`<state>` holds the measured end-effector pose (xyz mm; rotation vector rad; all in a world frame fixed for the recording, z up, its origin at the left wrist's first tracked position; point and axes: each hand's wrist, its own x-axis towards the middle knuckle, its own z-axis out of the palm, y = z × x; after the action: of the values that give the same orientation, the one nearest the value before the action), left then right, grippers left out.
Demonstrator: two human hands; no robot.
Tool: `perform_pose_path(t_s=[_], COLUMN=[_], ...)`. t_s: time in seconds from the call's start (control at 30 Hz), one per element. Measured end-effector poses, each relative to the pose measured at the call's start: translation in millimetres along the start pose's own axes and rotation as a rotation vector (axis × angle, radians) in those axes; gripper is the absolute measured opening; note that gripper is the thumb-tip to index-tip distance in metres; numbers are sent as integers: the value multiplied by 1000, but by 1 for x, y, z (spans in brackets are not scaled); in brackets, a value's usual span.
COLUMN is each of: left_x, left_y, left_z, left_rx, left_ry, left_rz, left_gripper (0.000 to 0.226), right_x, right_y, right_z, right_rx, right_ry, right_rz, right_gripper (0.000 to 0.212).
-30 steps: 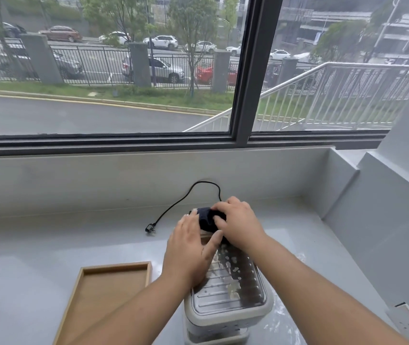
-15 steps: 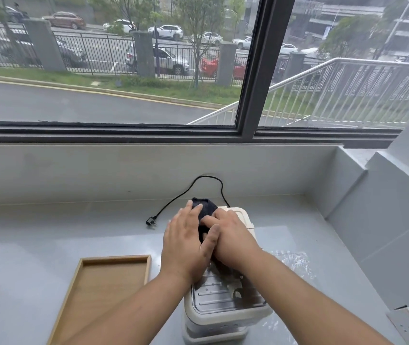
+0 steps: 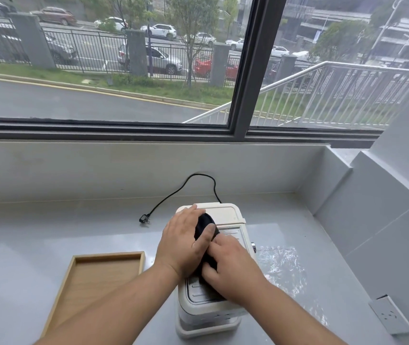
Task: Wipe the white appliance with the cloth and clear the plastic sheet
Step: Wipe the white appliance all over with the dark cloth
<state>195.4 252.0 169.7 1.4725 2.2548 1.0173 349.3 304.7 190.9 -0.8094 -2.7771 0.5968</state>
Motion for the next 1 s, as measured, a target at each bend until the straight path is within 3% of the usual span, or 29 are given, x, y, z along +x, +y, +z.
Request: perform_pose_path(t_s=[0.5, 0.77, 0.93, 1.0], left_x=[8, 10, 9, 12], left_y=[-8, -11, -12, -13], left_z=[-3, -2, 4, 5], left_rx=[149, 126, 114, 122], left_ry=[-8, -34, 0, 14], left_rz=[-15, -36, -22, -28], left_gripper=[80, 62, 33, 32], right_x=[-44, -3, 29, 43], right_y=[32, 46, 51, 54], right_z=[-14, -22, -26, -28], right_rx=[-25, -65, -72, -75], right_ry=[8, 68, 105, 92], right_rz=[48, 126, 212, 240], right_gripper=[29, 27, 23, 23])
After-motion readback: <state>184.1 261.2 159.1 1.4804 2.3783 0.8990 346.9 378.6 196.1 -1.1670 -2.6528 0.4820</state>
